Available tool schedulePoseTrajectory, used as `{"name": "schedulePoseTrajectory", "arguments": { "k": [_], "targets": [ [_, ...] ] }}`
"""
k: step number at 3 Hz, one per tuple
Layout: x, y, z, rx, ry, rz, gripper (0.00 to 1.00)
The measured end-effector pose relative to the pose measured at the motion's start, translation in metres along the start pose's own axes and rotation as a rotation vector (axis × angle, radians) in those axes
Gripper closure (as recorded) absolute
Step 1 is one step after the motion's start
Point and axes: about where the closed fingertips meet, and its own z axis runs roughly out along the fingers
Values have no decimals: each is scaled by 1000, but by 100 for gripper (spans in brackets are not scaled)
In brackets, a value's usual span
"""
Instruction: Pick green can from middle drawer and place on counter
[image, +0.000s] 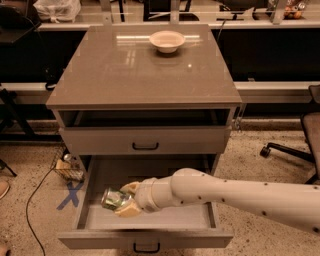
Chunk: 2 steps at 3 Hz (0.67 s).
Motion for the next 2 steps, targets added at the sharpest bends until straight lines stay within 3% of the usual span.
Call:
{"name": "schedulePoseTrajectory", "arguments": {
  "k": [1, 2],
  "targets": [
    [-80, 5, -72, 69, -48, -161, 100],
    [-166, -4, -158, 171, -46, -330, 100]
  ]
}}
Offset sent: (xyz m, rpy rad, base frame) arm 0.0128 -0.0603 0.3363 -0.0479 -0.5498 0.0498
